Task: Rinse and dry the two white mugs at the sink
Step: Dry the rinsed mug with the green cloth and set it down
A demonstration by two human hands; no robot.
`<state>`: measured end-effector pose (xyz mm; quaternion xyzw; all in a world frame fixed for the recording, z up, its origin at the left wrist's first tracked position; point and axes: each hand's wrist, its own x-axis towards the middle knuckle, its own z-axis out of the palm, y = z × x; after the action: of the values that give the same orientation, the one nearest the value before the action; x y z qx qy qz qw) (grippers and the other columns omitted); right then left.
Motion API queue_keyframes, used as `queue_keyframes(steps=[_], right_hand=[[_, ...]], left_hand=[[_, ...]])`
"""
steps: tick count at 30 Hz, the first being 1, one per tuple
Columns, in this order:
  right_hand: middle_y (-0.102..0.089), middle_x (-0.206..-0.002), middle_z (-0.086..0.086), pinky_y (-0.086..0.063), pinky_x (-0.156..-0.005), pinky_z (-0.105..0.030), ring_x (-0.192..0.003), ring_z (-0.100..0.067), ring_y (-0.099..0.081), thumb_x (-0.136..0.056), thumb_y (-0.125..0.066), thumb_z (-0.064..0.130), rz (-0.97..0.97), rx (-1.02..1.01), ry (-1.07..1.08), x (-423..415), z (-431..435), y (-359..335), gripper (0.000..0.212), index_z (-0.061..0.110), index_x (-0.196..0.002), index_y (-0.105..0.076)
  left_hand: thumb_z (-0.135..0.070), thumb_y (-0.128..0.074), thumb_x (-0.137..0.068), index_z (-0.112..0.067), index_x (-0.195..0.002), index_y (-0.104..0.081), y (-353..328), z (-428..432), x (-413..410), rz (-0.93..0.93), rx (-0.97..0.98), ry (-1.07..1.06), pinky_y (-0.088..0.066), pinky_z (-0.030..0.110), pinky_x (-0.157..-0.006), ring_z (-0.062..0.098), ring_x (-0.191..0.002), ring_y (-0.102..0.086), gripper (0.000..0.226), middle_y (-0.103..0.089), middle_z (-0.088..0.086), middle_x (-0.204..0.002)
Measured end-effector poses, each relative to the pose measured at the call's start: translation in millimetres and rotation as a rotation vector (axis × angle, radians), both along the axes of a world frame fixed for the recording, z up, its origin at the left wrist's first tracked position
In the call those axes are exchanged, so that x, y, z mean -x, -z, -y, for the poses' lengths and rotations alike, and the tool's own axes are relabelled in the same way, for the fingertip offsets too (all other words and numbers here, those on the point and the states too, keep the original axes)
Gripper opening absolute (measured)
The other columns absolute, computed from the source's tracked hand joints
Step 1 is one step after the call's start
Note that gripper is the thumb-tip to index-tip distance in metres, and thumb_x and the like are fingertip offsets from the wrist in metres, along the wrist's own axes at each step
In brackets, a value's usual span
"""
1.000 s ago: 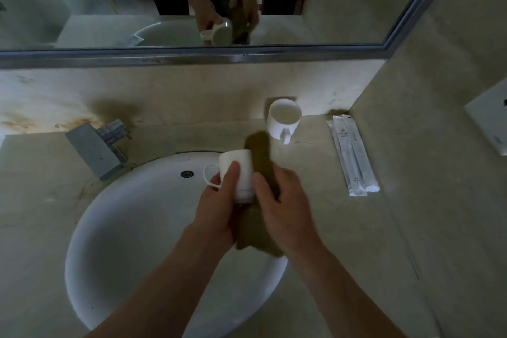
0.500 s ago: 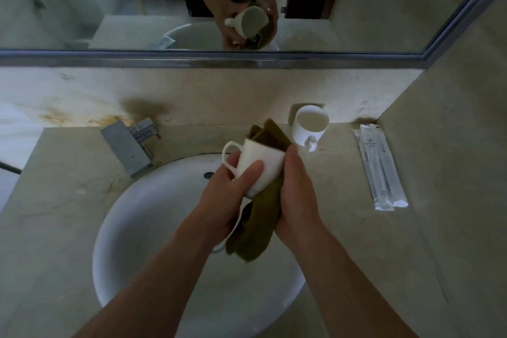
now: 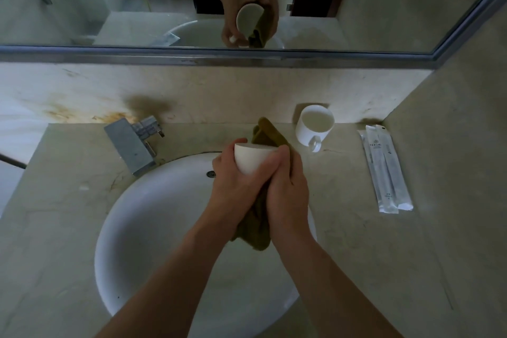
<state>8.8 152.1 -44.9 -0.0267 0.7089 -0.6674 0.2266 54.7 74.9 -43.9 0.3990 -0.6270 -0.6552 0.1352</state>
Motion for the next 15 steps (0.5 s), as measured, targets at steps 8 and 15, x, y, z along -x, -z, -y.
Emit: queue_keyframes(steps=[8, 15], right_hand=[[-0.075, -0.116, 0.013, -0.06, -0.101, -0.048, -0.111, -0.013, -0.072, -0.107, -0.04, 0.06, 0.082, 0.051, 0.009, 4.0, -2.2, 2.8, 0.036, 0.044, -0.127, -0.065], [-0.073, -0.116, 0.014, -0.057, -0.099, -0.033, -0.108, -0.003, -0.069, -0.111, -0.033, 0.053, 0.012, -0.001, 0.012, -9.5, -4.5, 6.3, 0.043, 0.036, -0.137, -0.063]], left_hand=[[-0.074, -0.078, -0.06, -0.041, -0.15, -0.045, -0.6, 13.6, -0.6, 0.032, 0.0, 0.084, -0.062, 0.043, -0.098, 0.023, -0.122, -0.06, 0.101, -0.039, 0.0, -0.145], [-0.059, -0.08, -0.079, -0.028, -0.14, -0.049, -4.8, -6.9, -3.4, 0.09, 0.145, -0.035, -0.062, 0.025, -0.08, 0.01, -0.103, -0.068, 0.076, -0.065, -0.008, -0.123]])
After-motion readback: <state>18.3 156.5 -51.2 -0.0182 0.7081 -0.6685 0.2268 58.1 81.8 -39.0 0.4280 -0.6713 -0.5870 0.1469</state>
